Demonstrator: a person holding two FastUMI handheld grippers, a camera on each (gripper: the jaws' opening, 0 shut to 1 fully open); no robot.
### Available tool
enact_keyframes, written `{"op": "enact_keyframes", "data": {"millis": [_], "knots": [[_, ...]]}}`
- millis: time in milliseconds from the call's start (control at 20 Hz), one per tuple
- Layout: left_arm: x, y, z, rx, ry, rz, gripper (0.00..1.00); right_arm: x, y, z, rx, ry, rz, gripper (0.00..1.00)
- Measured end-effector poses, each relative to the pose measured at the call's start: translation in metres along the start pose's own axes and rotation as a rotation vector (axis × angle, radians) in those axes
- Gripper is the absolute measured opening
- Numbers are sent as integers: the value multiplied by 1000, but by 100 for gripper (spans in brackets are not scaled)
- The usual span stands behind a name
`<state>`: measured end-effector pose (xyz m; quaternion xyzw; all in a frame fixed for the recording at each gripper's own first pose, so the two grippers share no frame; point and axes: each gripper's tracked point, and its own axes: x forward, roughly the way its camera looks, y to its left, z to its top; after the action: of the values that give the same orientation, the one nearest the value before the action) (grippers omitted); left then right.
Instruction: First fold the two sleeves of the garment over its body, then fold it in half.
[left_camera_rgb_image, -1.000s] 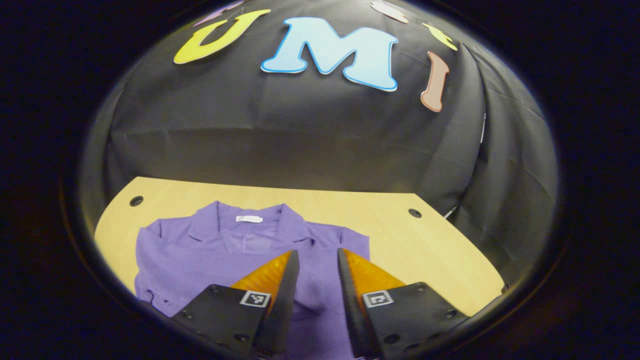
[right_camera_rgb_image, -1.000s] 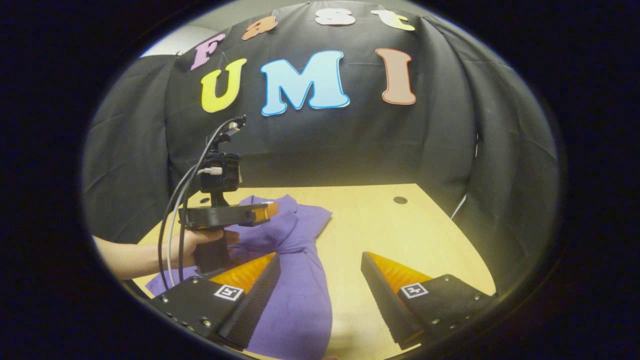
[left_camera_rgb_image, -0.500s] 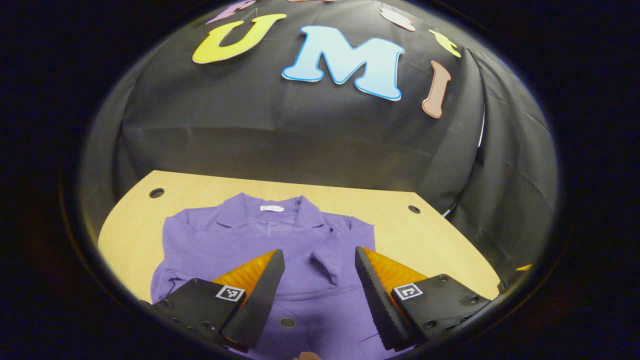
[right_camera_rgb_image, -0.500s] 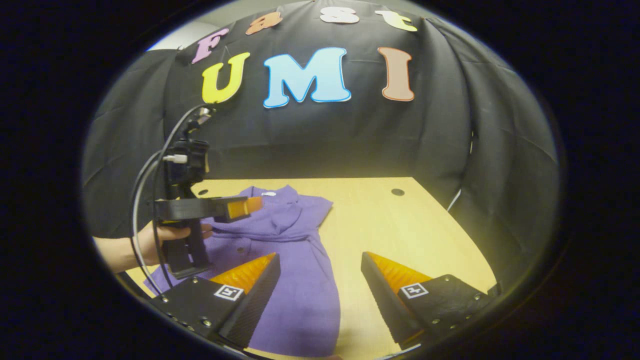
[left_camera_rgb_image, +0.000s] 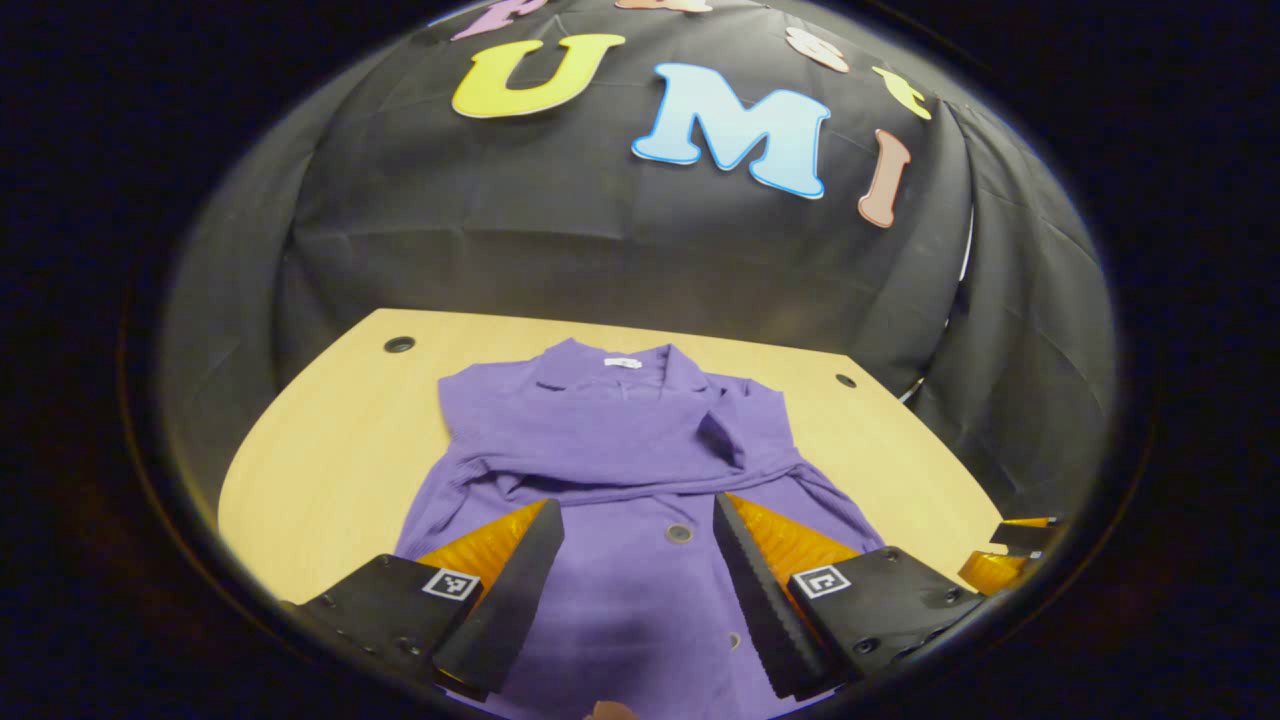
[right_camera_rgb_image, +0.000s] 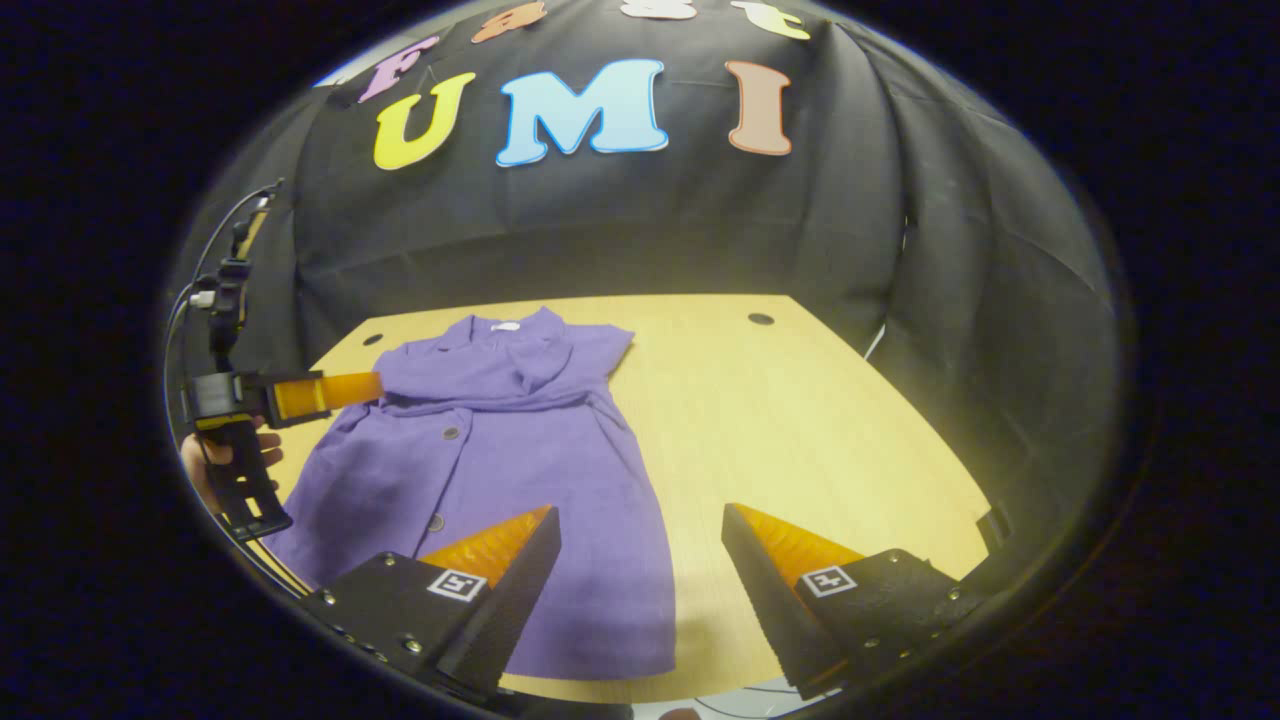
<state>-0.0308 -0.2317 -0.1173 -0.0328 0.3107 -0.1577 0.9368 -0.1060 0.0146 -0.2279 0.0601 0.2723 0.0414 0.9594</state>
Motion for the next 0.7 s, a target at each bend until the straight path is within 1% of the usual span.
{"op": "enact_keyframes", "data": {"millis": [150,350,400,450,550,700], "knots": [[-36,28,-26,2,18,27,96,-1,1,-25,6,46,0,98],[-75,57,-62,12,47,52,95,1,8,-42,24,74,-5,98],[-85,64,-70,14,53,58,100,-3,9,-51,25,79,-7,98],[-96,70,-77,16,58,63,95,-5,9,-58,25,87,-11,98],[-113,85,-91,20,67,81,95,-6,8,-67,39,99,-20,98],[-133,107,-115,7,101,105,95,-6,8,-77,91,114,-22,98]]}}
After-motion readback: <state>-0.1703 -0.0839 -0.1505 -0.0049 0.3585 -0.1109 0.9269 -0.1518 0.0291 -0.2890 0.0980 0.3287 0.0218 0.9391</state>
